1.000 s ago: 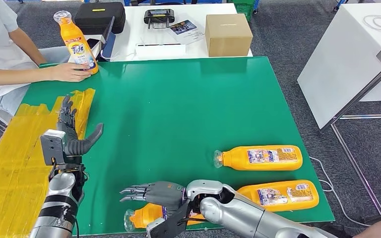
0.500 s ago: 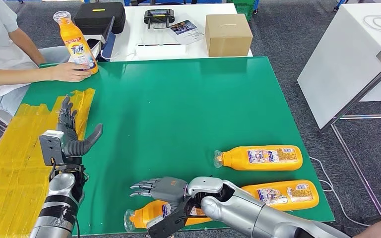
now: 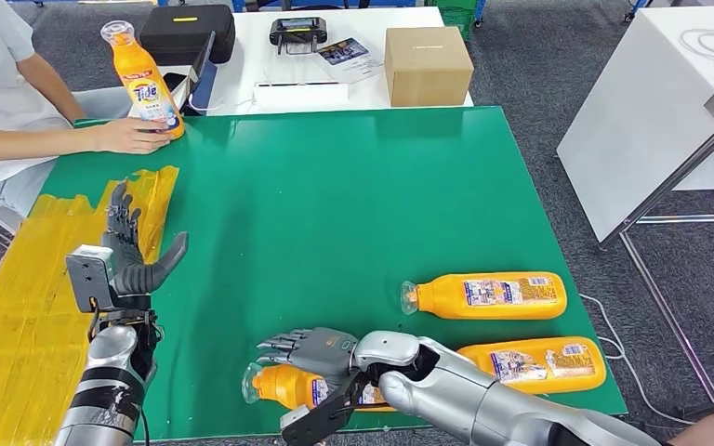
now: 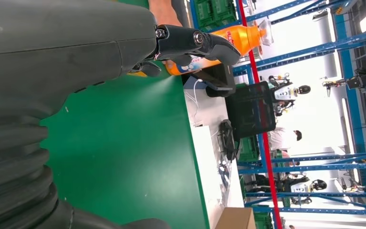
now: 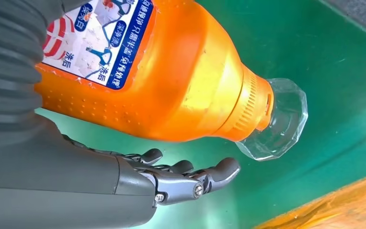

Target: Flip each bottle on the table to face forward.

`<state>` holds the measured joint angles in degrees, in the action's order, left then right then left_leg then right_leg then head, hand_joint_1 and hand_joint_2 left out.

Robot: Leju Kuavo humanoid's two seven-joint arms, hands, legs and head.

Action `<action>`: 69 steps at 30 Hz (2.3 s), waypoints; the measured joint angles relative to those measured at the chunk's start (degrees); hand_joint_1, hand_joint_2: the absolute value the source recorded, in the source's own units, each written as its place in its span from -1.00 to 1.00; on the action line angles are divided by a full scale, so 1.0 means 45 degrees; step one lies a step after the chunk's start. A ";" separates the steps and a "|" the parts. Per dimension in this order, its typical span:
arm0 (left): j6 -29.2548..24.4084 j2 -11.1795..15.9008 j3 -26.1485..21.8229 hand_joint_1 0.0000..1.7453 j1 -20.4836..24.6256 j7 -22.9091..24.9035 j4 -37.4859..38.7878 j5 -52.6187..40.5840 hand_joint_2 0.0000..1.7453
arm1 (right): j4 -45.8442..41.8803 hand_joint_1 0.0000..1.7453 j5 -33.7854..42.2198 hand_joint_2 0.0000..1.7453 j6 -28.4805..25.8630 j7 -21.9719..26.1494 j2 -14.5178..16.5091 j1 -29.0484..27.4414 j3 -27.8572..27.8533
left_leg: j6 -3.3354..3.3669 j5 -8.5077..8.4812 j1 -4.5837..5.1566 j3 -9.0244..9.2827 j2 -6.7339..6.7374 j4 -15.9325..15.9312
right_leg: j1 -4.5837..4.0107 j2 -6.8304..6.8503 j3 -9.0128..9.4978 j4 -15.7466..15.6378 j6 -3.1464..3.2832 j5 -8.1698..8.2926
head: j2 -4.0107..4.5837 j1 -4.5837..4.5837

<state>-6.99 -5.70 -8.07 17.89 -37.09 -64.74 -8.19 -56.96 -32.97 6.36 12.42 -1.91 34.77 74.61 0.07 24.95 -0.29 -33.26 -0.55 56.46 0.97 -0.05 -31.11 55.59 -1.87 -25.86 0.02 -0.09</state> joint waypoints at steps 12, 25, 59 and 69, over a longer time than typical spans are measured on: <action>-0.0024 -0.0002 -0.0158 -1.00 -0.0341 0.0224 -0.0289 0.0086 1.00 | 0.0833 -1.00 -0.2768 1.00 -0.2559 -0.1805 0.0512 -0.0241 -0.0073 | -0.0001 0.0000 -0.0003 0.0044 0.0008 -0.0002 | -0.0002 -0.0001 0.0035 -0.0001 0.0000 0.0000 | 0.0000 -0.0001; 0.0022 -0.0012 -0.0259 -1.00 -0.0640 0.0551 -0.0741 -0.0120 1.00 | 0.1728 -1.00 -0.6650 1.00 -0.4588 -0.3279 0.1501 -0.1316 -0.2041 | -0.0001 0.0000 -0.0003 0.0063 0.0008 -0.0002 | -0.0002 -0.0001 0.0051 0.0000 0.0001 0.0000 | 0.0000 -0.0001; -0.0030 -0.0204 -0.0278 -1.00 -0.0696 0.0912 -0.0730 -0.0390 1.00 | 0.4121 -1.00 -0.8963 1.00 -0.5924 -0.3787 0.3381 -0.1962 -0.6460 | -0.0001 0.0001 -0.0002 0.0025 0.0008 -0.0002 | -0.0002 -0.0001 0.0020 0.0001 0.0000 -0.0001 | 0.0000 -0.0001; -0.0040 -0.0204 -0.0632 -1.00 -0.1175 0.0906 -0.0935 -0.0390 1.00 | 0.3252 -1.00 -0.9180 1.00 -0.5443 -0.3946 0.3391 -0.2341 -0.6432 | -0.0001 0.0001 -0.0002 0.0017 0.0005 -0.0002 | -0.0002 -0.0001 0.0012 0.0000 0.0001 -0.0001 | 0.0000 0.0001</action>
<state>-7.17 -6.62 -10.91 12.60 -33.01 -68.95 -9.94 -42.33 -74.28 -18.13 -5.34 13.35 24.23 45.66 0.07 24.95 -0.30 -33.18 -0.52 56.45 0.97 -0.06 -31.06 55.59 -1.87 -25.87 0.02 -0.09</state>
